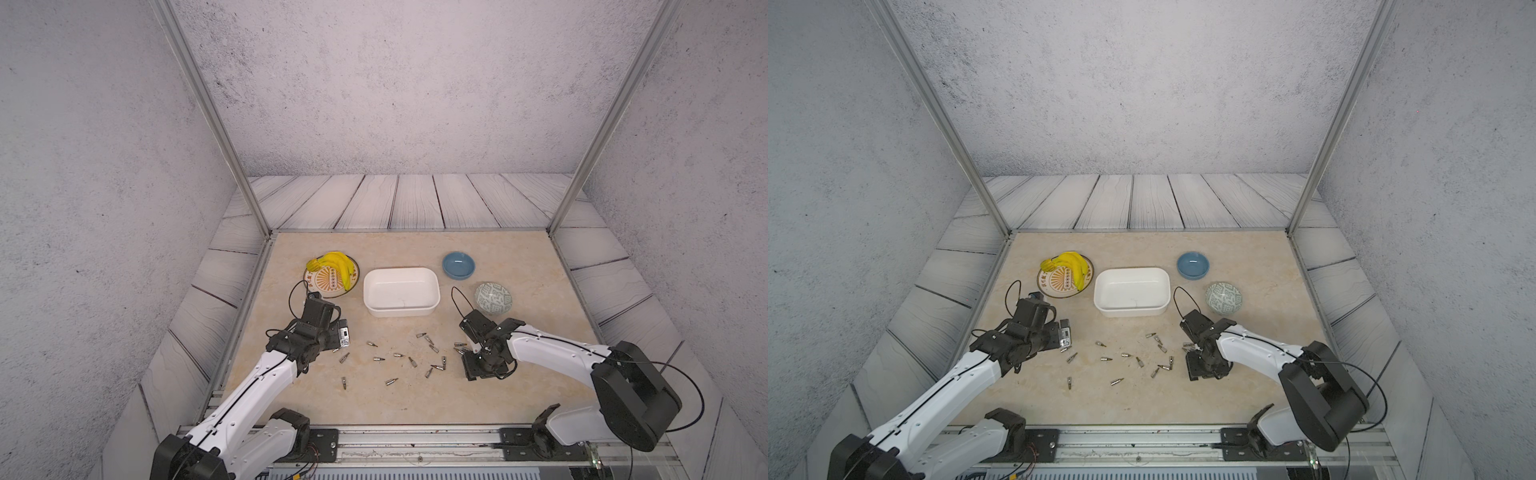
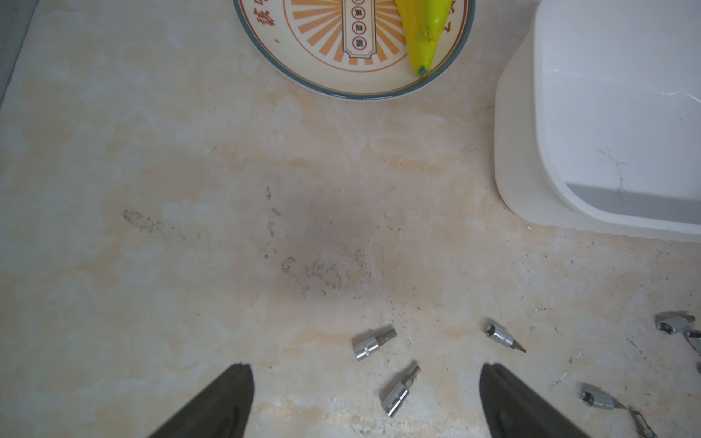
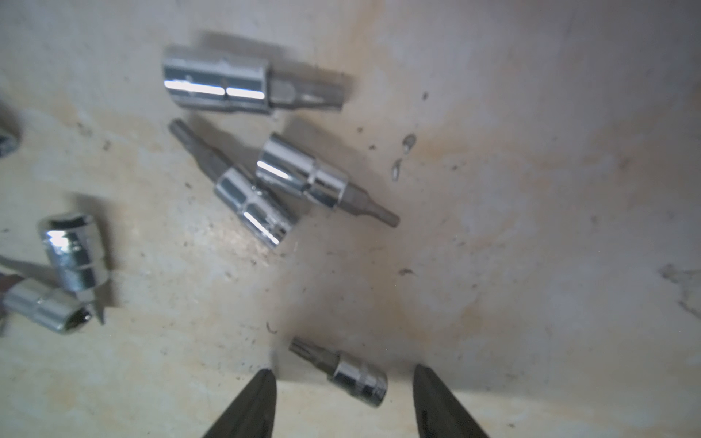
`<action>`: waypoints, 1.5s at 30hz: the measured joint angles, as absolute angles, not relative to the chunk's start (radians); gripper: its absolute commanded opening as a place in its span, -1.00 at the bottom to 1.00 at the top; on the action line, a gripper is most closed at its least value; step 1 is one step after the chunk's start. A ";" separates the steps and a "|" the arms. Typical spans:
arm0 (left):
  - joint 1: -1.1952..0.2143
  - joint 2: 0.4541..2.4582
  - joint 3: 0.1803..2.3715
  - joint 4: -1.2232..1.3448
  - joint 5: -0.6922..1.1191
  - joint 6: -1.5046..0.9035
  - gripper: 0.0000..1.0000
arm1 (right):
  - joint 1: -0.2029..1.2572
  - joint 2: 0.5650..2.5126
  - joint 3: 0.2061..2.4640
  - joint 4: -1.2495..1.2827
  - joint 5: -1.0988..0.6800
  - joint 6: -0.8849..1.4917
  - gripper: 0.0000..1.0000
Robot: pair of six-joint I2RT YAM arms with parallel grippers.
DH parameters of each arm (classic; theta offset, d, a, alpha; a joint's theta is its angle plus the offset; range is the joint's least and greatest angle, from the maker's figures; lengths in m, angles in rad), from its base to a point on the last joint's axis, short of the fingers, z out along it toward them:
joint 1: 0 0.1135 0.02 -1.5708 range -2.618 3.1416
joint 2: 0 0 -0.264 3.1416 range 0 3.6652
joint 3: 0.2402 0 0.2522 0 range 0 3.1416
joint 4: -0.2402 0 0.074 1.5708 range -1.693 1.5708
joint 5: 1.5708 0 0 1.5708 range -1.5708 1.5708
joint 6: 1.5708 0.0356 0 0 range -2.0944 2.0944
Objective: Put the bit on the desktop into the storage box
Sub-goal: Pick up the screwdriver bit from the center of the board.
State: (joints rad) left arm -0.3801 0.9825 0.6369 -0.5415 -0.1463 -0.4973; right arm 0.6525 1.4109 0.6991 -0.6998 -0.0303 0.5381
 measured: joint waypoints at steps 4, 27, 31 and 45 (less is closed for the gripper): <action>-0.380 0.982 0.636 -0.542 -0.146 -0.497 0.98 | 0.653 1.412 0.699 -0.701 -0.023 0.535 0.18; -0.385 0.982 0.629 -0.542 -0.146 -0.498 0.99 | 0.672 1.456 0.728 -0.725 -0.006 0.508 -0.11; -0.385 0.982 0.629 -0.542 -0.147 -0.497 0.99 | 0.678 1.457 0.728 -0.723 -0.002 0.505 -0.16; -0.390 0.982 0.619 -0.542 -0.146 -0.498 0.99 | 0.691 1.475 0.745 -0.725 0.001 0.502 -0.43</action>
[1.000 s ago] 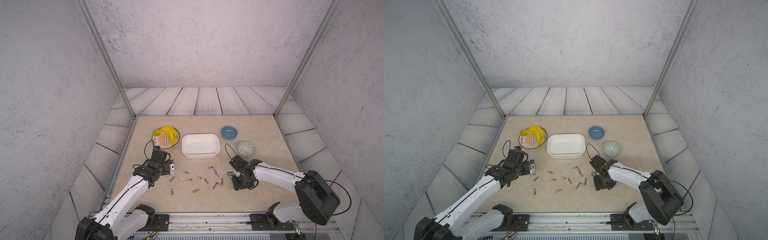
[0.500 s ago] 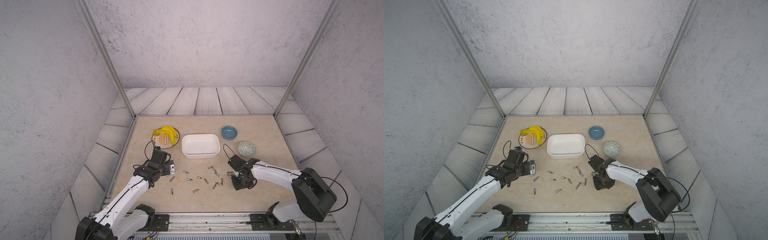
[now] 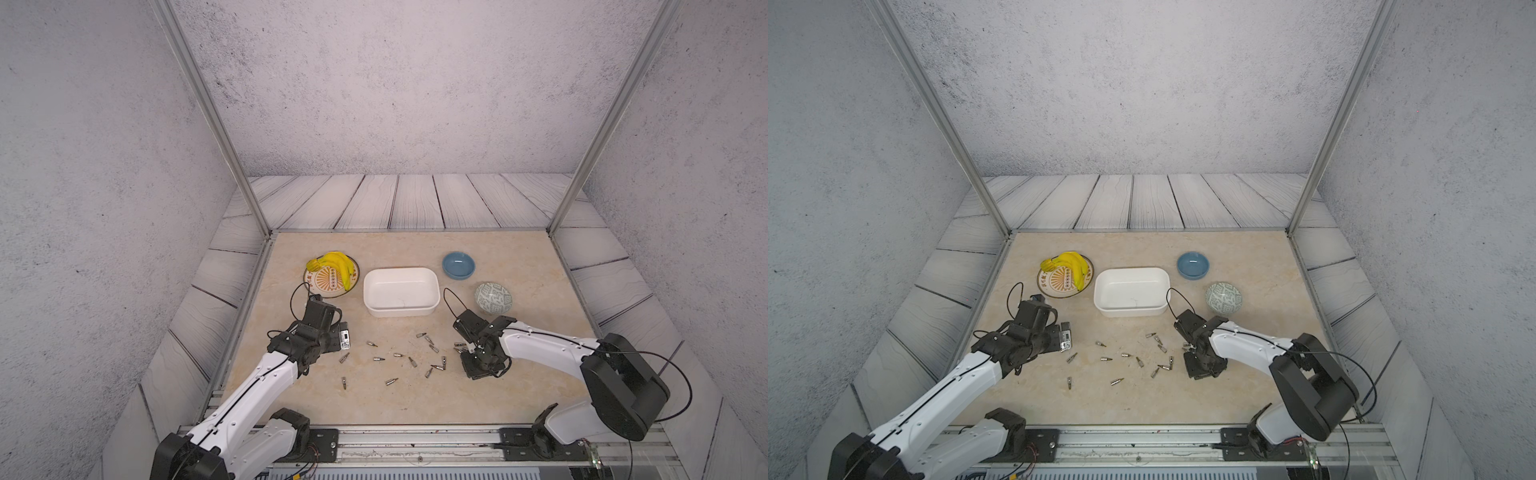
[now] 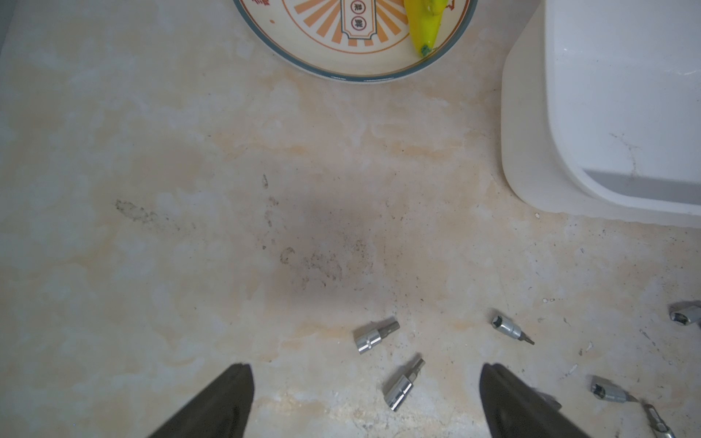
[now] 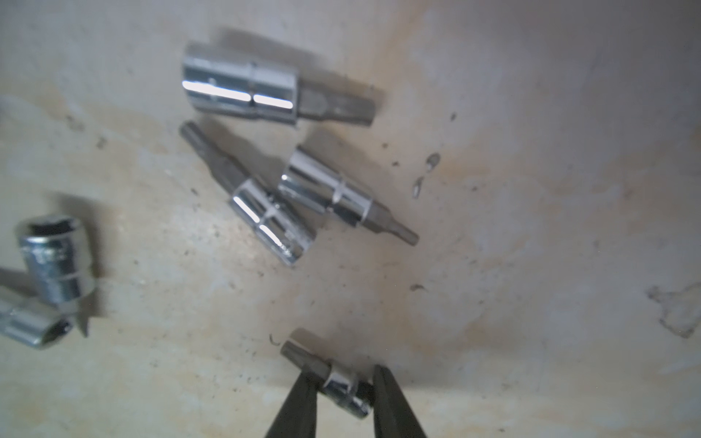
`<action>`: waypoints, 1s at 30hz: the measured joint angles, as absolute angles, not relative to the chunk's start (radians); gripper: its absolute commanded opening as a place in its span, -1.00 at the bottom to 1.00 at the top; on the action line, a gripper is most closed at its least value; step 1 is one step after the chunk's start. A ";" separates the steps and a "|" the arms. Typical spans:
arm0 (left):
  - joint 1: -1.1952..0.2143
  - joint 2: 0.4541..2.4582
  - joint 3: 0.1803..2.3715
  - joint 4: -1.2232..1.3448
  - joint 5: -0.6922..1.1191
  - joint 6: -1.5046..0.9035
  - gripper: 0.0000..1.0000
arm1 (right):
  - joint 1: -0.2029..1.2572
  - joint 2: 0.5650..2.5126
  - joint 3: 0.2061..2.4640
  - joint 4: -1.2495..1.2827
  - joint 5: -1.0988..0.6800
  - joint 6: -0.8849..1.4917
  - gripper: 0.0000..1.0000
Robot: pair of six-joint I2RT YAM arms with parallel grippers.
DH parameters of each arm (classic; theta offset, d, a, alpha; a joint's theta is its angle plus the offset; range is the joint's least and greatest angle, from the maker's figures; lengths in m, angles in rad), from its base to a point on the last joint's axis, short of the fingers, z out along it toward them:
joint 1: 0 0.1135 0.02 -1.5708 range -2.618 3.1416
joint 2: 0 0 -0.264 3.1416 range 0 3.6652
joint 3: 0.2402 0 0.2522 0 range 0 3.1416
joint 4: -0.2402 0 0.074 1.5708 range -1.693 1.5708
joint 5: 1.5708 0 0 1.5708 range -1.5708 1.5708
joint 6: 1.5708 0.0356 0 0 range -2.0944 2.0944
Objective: Put the bit on the desktop into the storage box
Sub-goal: Pick up the screwdriver bit from the center of the board.
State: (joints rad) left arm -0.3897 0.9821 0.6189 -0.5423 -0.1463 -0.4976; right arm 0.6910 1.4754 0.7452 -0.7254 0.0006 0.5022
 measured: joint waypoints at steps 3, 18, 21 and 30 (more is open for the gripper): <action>-0.392 0.981 0.618 -0.542 -0.146 -0.499 0.99 | 0.693 1.477 0.746 -0.726 0.000 0.501 -0.49; -0.425 0.983 0.606 -0.560 -0.146 -0.524 0.99 | 0.698 1.497 0.764 -0.743 0.014 0.493 -0.36; -0.430 0.986 0.606 -0.560 -0.146 -0.524 0.99 | 0.697 1.502 0.772 -0.753 0.028 0.488 -0.21; -0.437 0.992 0.606 -0.560 -0.147 -0.524 0.99 | 0.699 1.548 0.817 -0.754 0.025 0.467 -0.15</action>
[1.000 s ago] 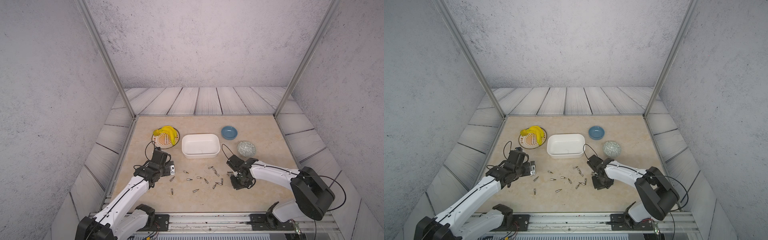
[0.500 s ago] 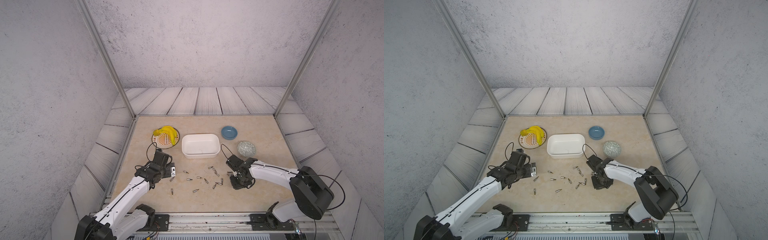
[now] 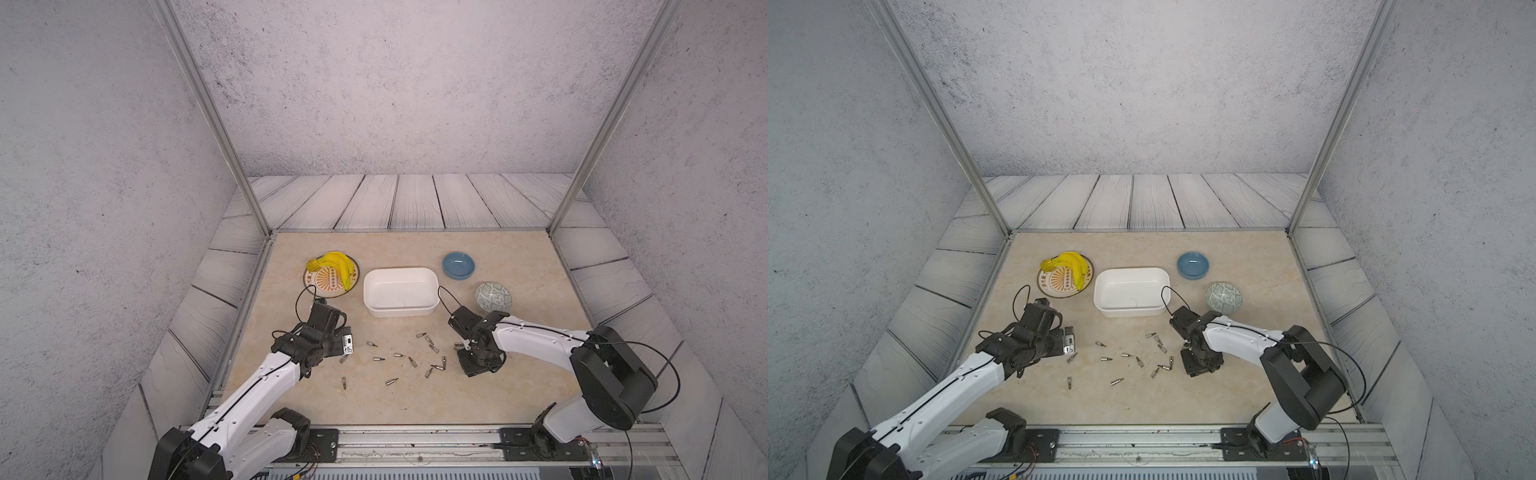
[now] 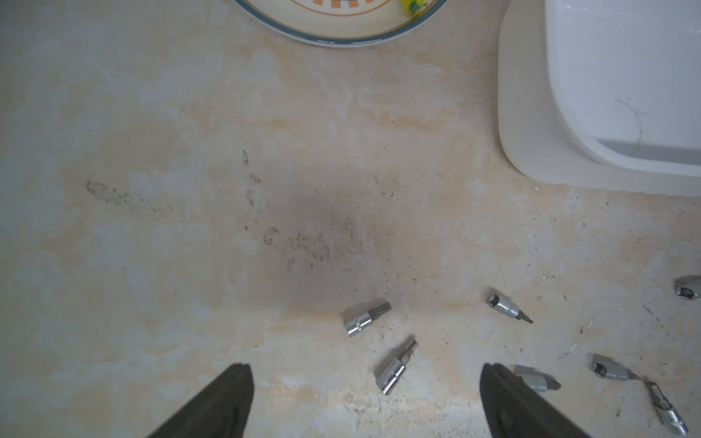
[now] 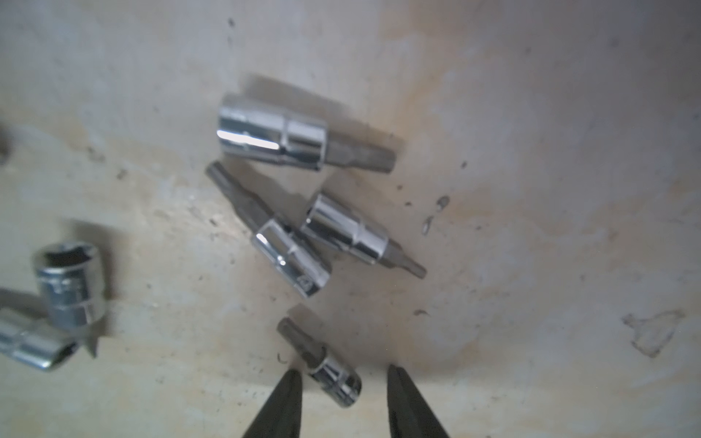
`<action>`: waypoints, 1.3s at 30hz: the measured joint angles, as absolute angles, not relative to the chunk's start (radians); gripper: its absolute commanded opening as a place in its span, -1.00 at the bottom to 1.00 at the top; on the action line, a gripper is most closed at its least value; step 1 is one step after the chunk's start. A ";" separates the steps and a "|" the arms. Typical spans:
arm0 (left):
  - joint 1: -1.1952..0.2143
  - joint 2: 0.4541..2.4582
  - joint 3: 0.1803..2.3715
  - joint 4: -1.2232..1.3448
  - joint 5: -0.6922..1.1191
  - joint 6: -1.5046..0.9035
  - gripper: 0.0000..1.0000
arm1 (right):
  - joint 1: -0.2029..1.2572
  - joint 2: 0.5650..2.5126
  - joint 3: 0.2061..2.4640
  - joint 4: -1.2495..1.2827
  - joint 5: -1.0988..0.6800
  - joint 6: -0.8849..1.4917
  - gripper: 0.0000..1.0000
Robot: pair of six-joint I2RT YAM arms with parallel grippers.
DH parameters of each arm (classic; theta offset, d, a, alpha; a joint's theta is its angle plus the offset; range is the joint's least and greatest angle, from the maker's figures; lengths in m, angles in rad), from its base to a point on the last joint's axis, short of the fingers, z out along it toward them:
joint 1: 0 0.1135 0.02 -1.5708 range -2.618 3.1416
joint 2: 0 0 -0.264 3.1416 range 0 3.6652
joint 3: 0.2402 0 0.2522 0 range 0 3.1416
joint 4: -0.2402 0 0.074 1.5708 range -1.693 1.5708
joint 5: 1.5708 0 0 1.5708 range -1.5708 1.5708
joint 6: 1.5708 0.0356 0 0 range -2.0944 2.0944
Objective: Put the bit on the desktop into the storage box
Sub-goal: Pick up the screwdriver bit from the center of the board.
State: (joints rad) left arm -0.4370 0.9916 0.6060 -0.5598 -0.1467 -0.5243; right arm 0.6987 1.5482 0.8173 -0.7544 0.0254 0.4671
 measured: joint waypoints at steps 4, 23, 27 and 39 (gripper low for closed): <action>-0.440 0.998 0.606 -0.560 -0.149 -0.524 0.99 | 0.699 1.567 0.834 -0.751 0.023 0.461 -0.17; -0.442 1.002 0.607 -0.573 -0.152 -0.524 0.99 | 0.702 1.585 0.850 -0.742 -0.001 0.449 -0.80; -0.448 1.002 0.607 -0.578 -0.152 -0.525 1.00 | 0.702 1.585 0.850 -0.742 -0.002 0.450 -1.00; -0.525 1.023 0.639 -0.639 -0.126 -0.579 0.89 | 0.702 1.509 1.015 -0.844 -0.031 0.443 -1.00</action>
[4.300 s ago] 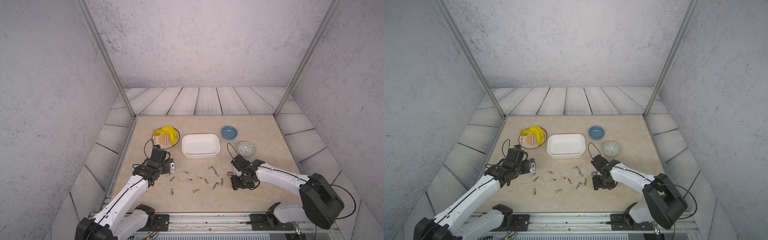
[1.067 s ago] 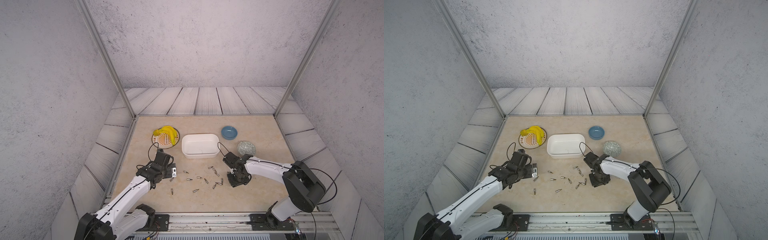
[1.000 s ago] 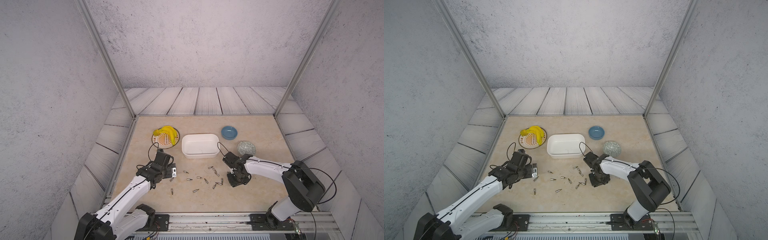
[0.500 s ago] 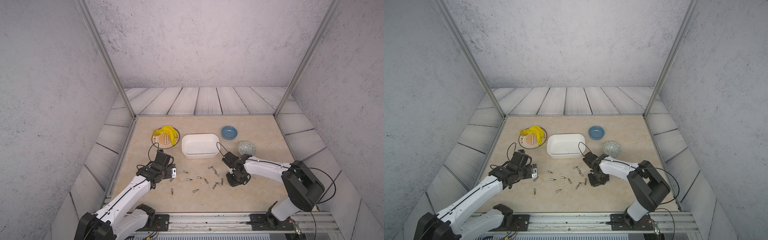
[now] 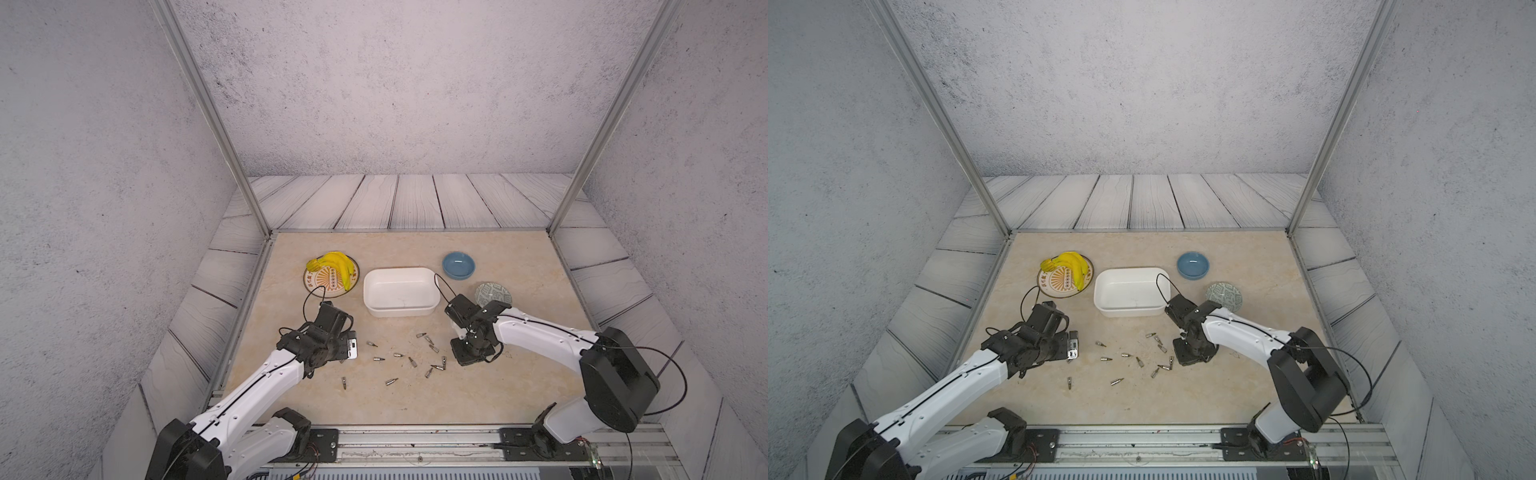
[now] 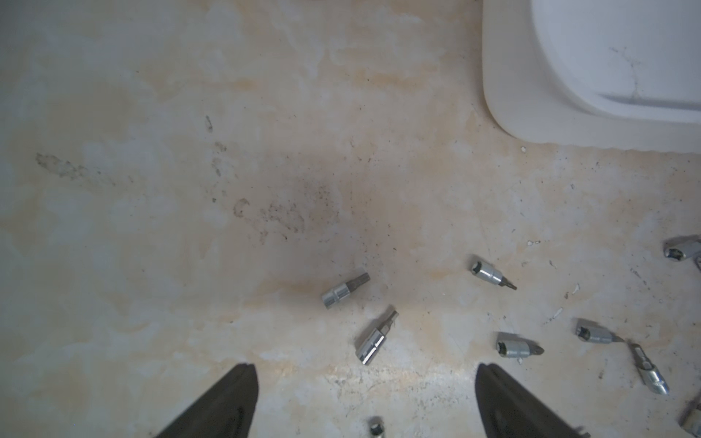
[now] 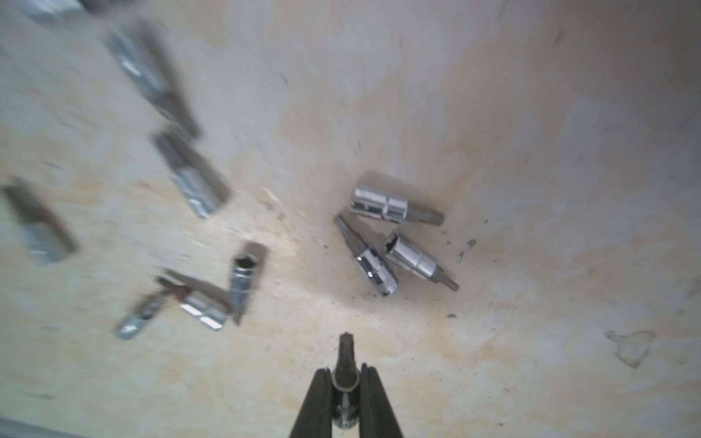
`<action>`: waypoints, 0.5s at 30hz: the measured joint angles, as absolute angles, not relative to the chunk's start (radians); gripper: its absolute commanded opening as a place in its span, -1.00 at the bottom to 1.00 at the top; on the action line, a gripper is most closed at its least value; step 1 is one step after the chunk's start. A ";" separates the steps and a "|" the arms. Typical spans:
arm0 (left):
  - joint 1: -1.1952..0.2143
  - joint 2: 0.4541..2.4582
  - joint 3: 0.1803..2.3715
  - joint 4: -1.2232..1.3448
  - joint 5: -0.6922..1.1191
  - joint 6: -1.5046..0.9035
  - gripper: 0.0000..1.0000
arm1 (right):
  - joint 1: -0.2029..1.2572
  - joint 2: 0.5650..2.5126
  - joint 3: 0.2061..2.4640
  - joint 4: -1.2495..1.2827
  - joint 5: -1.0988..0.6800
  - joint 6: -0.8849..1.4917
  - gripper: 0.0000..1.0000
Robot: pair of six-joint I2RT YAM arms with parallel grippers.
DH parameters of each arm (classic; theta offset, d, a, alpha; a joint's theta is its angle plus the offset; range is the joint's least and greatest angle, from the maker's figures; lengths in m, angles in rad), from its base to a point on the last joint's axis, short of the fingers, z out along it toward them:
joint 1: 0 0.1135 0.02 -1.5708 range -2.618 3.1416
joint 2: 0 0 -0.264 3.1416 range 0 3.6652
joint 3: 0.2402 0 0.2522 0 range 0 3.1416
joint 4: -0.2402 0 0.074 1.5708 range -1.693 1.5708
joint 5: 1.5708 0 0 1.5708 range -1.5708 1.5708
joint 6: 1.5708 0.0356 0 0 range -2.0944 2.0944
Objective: Put the bit on the desktop into the storage box
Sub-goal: Pick up the screwdriver bit from the center of the board, then place the screwdriver bit in the storage box.
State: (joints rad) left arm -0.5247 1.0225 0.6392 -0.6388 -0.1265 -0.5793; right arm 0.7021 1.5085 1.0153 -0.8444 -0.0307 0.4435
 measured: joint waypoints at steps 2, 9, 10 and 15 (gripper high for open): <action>-0.563 1.023 0.649 -0.665 -0.128 -0.599 0.89 | 0.702 1.508 1.158 -0.873 -0.024 0.429 -1.00; -0.704 1.028 0.660 -0.741 -0.160 -0.701 0.94 | 0.692 1.729 1.639 -0.927 -0.002 0.346 -1.00; -0.726 1.033 0.660 -0.755 -0.169 -0.721 0.94 | 0.686 1.795 1.710 -0.936 -0.004 0.333 -1.00; -0.798 1.049 0.659 -0.805 -0.194 -0.802 0.89 | 0.655 2.069 1.943 -0.970 -0.025 0.288 -1.00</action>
State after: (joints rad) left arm -0.7979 1.0492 0.6590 -0.8047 -0.1940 -0.8024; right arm 0.6552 2.0689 1.9427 -0.9703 -0.0250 0.2882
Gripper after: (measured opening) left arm 0.958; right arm 0.150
